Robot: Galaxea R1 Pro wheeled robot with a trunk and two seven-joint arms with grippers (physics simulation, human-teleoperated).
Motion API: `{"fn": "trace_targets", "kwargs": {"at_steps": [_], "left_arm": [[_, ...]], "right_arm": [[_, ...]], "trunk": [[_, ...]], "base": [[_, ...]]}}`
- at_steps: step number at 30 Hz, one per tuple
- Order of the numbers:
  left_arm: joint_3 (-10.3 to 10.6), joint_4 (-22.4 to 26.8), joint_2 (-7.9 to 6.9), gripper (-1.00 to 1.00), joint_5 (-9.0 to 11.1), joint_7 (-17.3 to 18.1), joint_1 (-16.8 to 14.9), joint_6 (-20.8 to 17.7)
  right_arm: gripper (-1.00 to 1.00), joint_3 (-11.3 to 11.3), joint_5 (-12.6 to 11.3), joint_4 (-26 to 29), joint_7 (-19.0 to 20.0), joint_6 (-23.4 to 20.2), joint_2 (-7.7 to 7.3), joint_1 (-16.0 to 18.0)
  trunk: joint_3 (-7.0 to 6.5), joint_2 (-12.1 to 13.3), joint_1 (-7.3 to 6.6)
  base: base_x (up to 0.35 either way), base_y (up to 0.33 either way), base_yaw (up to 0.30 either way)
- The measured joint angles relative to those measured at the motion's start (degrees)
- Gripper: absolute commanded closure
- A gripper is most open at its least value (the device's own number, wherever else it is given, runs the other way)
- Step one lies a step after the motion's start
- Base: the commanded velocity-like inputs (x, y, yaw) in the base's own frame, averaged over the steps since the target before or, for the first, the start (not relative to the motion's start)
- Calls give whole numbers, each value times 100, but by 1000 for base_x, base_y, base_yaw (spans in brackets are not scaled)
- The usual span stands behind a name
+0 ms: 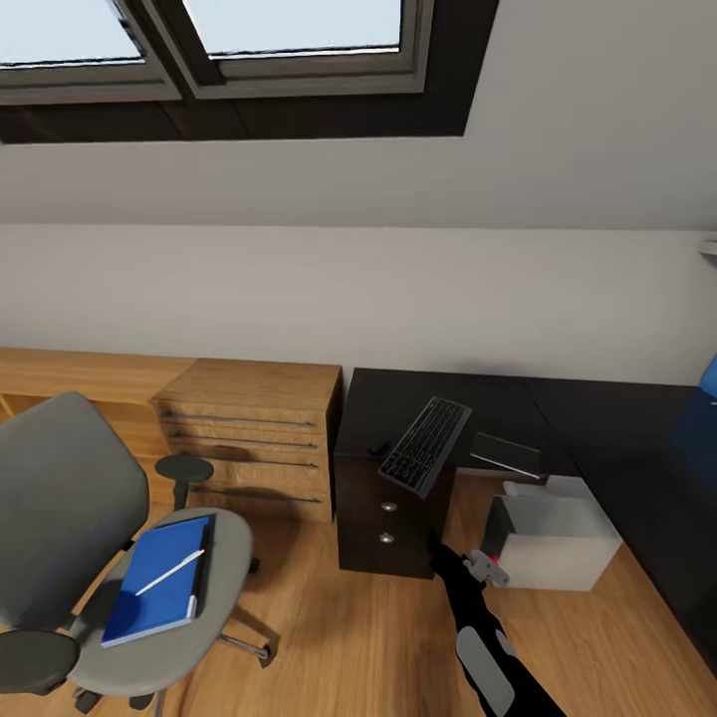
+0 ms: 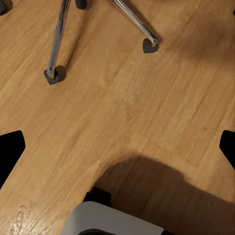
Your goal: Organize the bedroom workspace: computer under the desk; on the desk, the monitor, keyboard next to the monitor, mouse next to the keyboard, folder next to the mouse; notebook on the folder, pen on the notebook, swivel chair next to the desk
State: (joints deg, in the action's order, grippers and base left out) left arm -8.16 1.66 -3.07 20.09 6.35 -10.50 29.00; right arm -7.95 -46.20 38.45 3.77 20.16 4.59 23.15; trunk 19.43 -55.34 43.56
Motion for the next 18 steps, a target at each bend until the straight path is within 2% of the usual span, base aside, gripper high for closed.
{"fn": "trace_targets", "kwargs": {"at_steps": [8, 14, 18], "left_arm": [[-29, 0, -11, -100, 6, 0, 0, -17], [-202, 1, -32, -100, 153, 13, 1, -13], [-234, 1, -29, -100, 190, 23, 0, -10]], "right_arm": [[-100, -17, 6, -30, -3, 1, 33, 0], [-100, -23, 12, -34, -19, 5, 43, 1], [-100, -13, 14, -33, -5, 4, 34, 0]], "trunk": [[144, -321, 176], [252, -562, 308], [323, -722, 396]], "base": [[0, 0, 8], [0, 0, 135], [0, 0, 99]]}}
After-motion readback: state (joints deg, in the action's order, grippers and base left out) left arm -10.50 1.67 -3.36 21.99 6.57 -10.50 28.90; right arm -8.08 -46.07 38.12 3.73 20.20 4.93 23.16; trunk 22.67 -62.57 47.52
